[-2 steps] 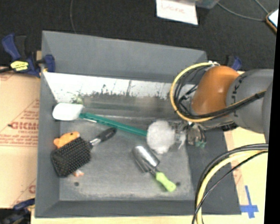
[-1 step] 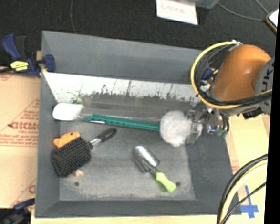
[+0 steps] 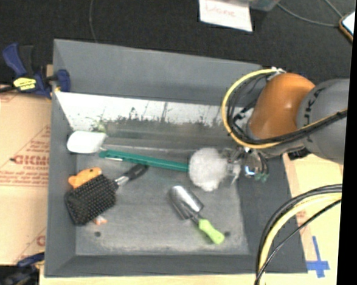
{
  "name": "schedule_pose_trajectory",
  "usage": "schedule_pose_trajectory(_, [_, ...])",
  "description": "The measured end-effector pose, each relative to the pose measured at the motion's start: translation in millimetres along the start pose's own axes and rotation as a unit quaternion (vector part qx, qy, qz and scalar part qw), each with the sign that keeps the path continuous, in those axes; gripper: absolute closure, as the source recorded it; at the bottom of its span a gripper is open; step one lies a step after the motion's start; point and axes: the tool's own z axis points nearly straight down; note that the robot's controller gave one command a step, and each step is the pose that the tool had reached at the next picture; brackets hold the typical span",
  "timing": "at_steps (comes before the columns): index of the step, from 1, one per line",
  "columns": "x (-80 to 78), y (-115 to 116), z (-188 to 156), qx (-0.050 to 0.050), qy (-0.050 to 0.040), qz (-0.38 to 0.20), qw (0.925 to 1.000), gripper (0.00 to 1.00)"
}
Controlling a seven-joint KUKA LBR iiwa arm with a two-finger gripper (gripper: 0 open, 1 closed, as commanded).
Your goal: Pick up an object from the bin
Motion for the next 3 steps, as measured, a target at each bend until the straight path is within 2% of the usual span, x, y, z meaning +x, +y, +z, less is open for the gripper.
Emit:
schedule_pose_trajectory(1, [8.2, -2, -82, 0.002, -0.0037, -0.007, 1.0, 1.0])
schedule_pose_trajectory(2, [4.9, -2, -53, 0.002, -0.0095, -0.006, 0.9999, 1.0])
schedule_pose_trajectory(3, [12.3, -5, -21, 0.003, -0.0051, -0.009, 0.9999, 1.0])
